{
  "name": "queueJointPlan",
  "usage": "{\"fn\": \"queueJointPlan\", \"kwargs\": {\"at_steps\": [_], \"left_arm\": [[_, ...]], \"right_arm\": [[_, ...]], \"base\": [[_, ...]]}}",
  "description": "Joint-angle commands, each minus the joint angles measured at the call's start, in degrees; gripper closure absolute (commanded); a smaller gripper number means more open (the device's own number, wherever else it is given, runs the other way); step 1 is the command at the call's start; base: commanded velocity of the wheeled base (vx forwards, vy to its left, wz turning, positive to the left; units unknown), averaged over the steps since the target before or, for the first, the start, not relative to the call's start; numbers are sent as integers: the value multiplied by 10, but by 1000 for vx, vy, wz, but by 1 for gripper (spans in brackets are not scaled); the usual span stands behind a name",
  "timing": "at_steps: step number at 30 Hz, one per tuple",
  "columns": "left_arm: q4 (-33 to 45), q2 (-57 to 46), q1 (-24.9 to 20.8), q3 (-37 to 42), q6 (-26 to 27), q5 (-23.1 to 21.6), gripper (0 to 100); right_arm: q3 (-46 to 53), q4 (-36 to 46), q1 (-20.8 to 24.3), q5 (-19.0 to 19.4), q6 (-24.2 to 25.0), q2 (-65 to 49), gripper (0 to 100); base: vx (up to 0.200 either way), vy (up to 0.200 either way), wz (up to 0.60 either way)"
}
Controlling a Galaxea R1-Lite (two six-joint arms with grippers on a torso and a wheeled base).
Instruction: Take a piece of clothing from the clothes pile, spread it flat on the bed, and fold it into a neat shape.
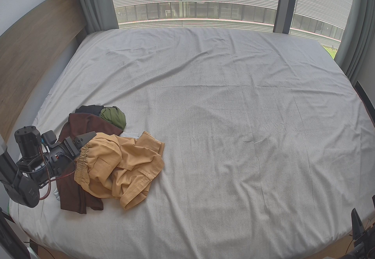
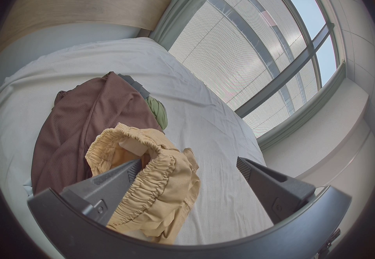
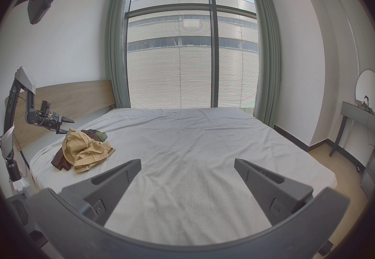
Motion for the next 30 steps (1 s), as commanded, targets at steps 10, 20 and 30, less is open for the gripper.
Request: {"fn": "queueJointPlan", "kwargs": {"at_steps": [10, 20, 30], "left_arm": [[-1, 34, -13, -35, 4, 3, 0], [-48, 78, -14, -37, 23, 5, 0], [-149, 133, -26, -23, 67, 5, 0]], "right_arm": [[10, 0, 0, 0, 0, -8, 0], [10, 0, 0, 0, 0, -8, 0], [10, 0, 0, 0, 0, -8, 0]], "base": [[0, 0, 0], [0, 0, 0], [0, 0, 0]]}}
